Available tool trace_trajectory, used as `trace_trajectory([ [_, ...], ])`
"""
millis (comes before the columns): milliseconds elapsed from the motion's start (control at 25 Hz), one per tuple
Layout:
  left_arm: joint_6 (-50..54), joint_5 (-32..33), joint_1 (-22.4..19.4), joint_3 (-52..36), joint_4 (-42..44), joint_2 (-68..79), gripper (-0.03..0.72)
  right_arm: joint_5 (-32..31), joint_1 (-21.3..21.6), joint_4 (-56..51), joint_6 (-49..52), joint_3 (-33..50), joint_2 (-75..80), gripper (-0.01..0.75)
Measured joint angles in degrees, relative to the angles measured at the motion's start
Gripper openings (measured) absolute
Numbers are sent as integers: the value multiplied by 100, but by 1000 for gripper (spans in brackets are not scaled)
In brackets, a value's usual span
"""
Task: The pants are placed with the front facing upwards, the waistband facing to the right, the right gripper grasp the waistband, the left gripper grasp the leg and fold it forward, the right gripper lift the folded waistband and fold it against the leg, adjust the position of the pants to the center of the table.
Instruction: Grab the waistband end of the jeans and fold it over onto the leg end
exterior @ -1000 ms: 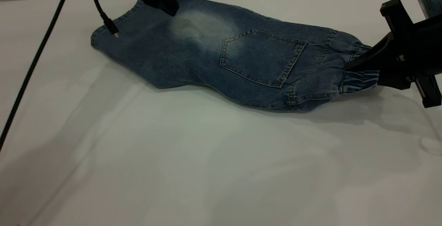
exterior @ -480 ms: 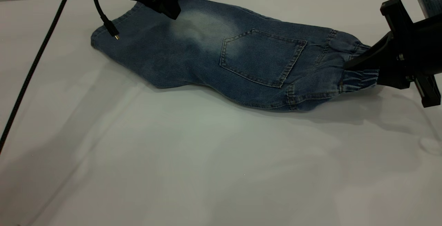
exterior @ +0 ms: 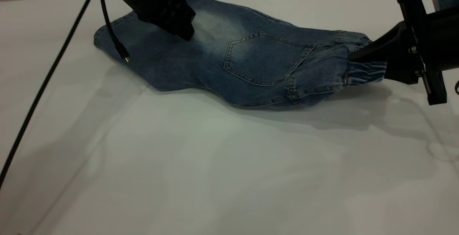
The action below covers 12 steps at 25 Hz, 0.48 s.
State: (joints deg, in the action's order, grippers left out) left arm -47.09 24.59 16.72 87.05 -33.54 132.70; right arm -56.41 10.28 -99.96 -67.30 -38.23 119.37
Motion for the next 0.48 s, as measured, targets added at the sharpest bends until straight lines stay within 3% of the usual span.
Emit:
trace_trajectory([
  [360, -369, 45, 127, -5, -281, 99, 312, -1348, 0, 12, -48, -294, -5, 71],
  [480, -364, 54, 175, -5, -274, 99, 312, -1349, 0, 18, 64, -512, -97, 71],
])
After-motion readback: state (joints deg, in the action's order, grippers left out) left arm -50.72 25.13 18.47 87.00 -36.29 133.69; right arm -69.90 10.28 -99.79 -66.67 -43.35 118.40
